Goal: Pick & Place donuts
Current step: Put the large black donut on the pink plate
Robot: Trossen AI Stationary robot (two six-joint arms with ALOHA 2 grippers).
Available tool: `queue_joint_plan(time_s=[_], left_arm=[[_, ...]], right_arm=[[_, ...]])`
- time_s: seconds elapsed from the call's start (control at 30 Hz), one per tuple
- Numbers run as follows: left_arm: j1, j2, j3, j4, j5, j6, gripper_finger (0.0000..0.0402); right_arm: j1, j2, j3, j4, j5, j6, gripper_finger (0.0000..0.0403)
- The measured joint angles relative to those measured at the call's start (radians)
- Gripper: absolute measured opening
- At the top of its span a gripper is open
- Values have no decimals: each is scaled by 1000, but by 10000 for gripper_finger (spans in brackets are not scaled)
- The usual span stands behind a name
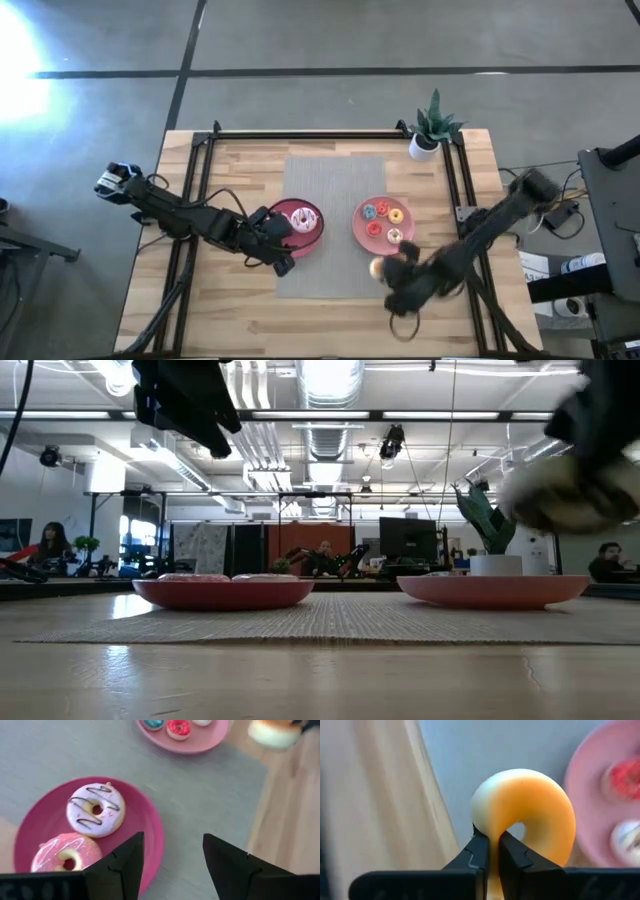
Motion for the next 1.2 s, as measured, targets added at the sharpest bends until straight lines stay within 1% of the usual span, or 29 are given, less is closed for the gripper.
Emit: queue_joint_plan(time_s=[0.1, 0.2, 0.27, 0.3, 0.37, 0.43, 0.47, 0.5, 0.53, 0.6, 0.67, 0.77, 0.83, 0.97, 1.1, 1.13, 1.2], left_arm=[[-9, 0, 0, 80, -7, 28, 176], [-34, 0, 0, 225, -71, 125, 176], [-62, 0, 4, 315, -171, 200, 176], [-78, 0, 8, 348, -250, 241, 176], [-108, 5, 14, 417, -427, 334, 176], [-127, 8, 15, 472, -595, 442, 176], [-129, 11, 12, 510, -655, 480, 176], [-126, 12, 9, 544, -695, 509, 176], [-119, 12, 6, 564, -712, 533, 176], [-98, 14, 6, 577, -699, 552, 176], [-73, 28, 6, 579, -677, 553, 176], [-48, 49, 6, 600, -663, 569, 176], [-37, 65, 11, 624, -658, 579, 176], [-32, 113, 34, 620, -663, 596, 176], [-27, 151, 58, 623, -694, 612, 176], [-26, 157, 61, 619, -722, 612, 176], [-23, 168, 67, 618, -789, 612, 176]], right_arm=[[-121, -214, -96, 217, 46, 101, 14], [-253, -402, -237, 579, 122, 214, 14], [-309, -478, -334, 799, 218, 255, 14], [-326, -501, -373, 898, 265, 264, 14], [-355, -521, -434, 1029, 350, 294, 13], [-378, -504, -464, 1118, 378, 340, 13], [-384, -483, -472, 1157, 383, 360, 13], [-386, -458, -474, 1196, 384, 378, 13], [-388, -427, -473, 1248, 380, 389, 13], [-392, -357, -449, 1335, 374, 409, 13], [-400, -284, -402, 1379, 361, 434, 13], [-406, -187, -318, 1389, 363, 449, 13], [-413, -147, -268, 1387, 358, 450, 13], [-435, -78, -192, 1385, 339, 453, 13], [-450, -35, -136, 1388, 309, 452, 13], [-453, -26, -124, 1390, 289, 454, 13], [-455, -6, -106, 1384, 286, 453, 13]])
